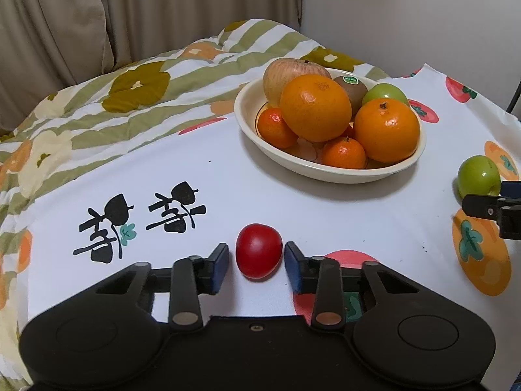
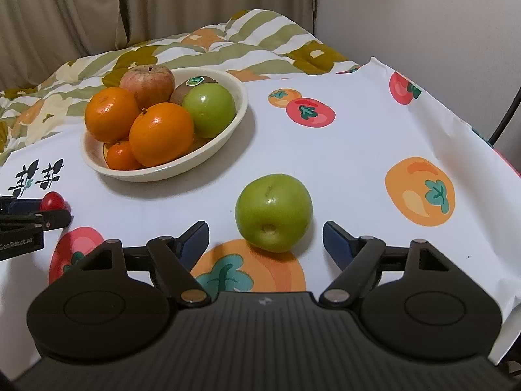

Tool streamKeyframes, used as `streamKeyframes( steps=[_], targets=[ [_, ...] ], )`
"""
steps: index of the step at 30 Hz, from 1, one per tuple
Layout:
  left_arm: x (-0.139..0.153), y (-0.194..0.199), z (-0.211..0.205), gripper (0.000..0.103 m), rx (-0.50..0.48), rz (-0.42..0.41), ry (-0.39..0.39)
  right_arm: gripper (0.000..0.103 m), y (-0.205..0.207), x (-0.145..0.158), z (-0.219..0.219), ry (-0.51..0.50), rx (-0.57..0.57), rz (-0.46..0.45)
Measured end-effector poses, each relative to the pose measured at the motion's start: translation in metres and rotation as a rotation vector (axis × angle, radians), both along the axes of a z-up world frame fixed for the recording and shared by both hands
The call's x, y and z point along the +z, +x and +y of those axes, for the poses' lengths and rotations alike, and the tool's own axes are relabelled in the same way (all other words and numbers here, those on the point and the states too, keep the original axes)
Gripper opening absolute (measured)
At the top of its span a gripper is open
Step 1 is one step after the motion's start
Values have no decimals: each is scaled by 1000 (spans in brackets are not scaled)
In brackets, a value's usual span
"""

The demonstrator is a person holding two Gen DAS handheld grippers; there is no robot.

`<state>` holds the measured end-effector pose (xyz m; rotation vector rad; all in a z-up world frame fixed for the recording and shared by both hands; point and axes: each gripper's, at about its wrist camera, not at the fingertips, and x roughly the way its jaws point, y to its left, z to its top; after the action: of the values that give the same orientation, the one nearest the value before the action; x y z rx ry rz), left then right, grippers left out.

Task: Organize fruits
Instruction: 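Grasp the red tomato with the left tool while the right tool grasps the green apple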

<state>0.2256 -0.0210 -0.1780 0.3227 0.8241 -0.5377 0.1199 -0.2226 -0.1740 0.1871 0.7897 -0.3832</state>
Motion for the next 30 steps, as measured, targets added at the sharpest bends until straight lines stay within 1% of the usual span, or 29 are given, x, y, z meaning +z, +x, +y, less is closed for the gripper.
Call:
streamKeyframes(
  steps=[4, 17, 23, 30],
  targets=[
    [1, 0, -1, 34, -3, 2, 0, 85, 3, 0, -2, -1, -1, 3],
    [10, -8, -2, 34, 12, -16, -1, 78, 12, -2, -11, 4, 9, 11],
    [13, -12, -3, 34, 25, -16, -1, 70, 16, -6, -13, 2, 23, 23],
    [23, -16, -5, 34, 54, -17, -4, 69, 15, -3, -18, 18, 47, 32]
  ],
)
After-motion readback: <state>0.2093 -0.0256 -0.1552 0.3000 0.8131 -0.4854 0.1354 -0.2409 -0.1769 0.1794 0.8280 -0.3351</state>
